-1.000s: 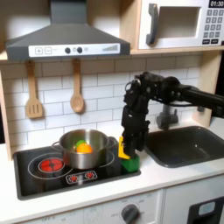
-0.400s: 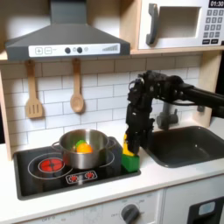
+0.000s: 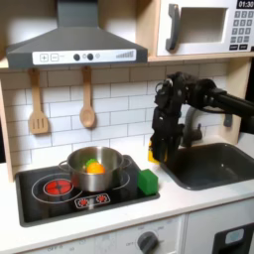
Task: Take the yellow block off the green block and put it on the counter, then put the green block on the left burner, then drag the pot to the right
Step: 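Take the yellow block off the green block and put it on the counter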
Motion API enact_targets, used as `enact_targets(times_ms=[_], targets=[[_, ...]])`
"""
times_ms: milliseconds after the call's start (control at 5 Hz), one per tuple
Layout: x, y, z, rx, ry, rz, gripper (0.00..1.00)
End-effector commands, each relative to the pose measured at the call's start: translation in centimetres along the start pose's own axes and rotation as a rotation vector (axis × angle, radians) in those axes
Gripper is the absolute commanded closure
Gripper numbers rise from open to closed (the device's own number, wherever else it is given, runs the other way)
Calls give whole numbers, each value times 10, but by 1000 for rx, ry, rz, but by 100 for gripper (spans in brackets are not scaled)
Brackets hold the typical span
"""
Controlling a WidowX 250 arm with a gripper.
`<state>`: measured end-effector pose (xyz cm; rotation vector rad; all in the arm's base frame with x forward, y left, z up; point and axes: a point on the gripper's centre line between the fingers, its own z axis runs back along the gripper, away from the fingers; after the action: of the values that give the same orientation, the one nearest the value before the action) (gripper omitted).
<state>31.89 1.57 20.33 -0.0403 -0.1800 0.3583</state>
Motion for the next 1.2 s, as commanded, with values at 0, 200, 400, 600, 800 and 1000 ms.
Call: enact_targets(times_ms=[0,200,400,600,800,1000], targets=[[20,-26,-13,-29,-3,-60,100],[26,-34,-30,-50,36,-88,100],[31,-37,-41,-37,54,-108,100],[30,-31,-52,-21,73,-115,100],[28,-29,-57,-15,71,-133,100],[31,-34,-58,-8,65,-153,100]])
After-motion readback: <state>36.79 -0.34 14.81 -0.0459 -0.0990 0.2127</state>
